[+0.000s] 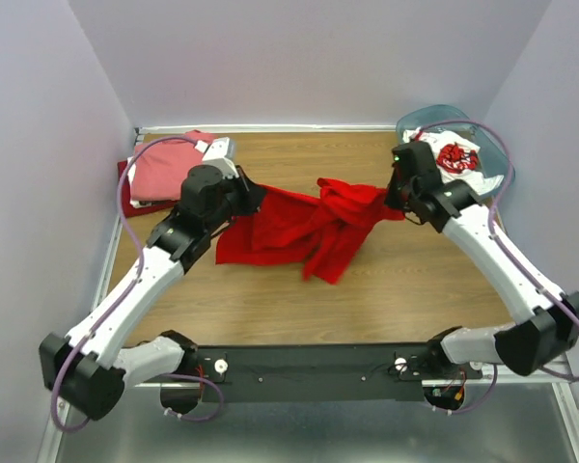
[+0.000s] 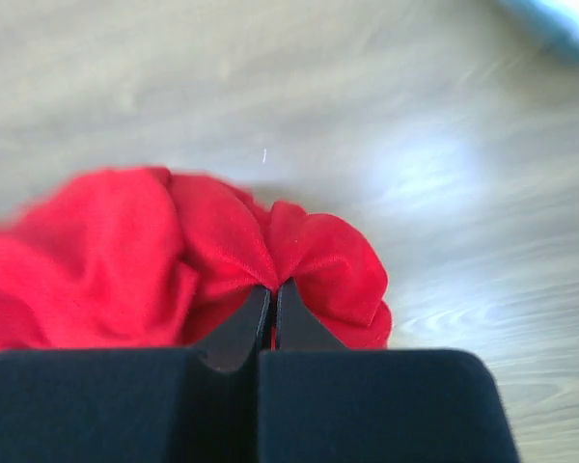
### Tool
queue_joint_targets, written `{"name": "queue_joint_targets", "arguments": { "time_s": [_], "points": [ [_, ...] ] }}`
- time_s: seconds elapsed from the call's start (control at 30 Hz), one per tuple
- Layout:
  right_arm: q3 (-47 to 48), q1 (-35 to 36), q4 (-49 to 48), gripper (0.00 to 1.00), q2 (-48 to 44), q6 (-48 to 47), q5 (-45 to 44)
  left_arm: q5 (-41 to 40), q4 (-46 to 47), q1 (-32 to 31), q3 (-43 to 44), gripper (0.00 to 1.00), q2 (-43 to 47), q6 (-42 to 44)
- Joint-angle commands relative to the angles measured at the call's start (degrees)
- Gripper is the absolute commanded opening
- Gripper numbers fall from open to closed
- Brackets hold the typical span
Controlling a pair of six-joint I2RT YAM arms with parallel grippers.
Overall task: Fold and stack the t-shirts
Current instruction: Flatten the tshirt out
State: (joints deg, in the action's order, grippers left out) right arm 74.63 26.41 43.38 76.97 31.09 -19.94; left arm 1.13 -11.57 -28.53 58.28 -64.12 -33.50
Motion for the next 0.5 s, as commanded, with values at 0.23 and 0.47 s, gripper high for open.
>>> {"name": "queue_joint_targets", "arguments": {
  "time_s": [0.23,0.47],
  "points": [
    [4.1,-2.8,8.6,0.02,-1.0,-3.9,-12.7,-2.7,-11.5,3.6,-5.9,0.0,8.5,-1.0],
    [-0.3,-5.5,0.7,0.6,8.4,-4.8,-5.2,-3.1,-2.6,7.2,-7.9,0.78,-5.2,2.7]
  ]
}}
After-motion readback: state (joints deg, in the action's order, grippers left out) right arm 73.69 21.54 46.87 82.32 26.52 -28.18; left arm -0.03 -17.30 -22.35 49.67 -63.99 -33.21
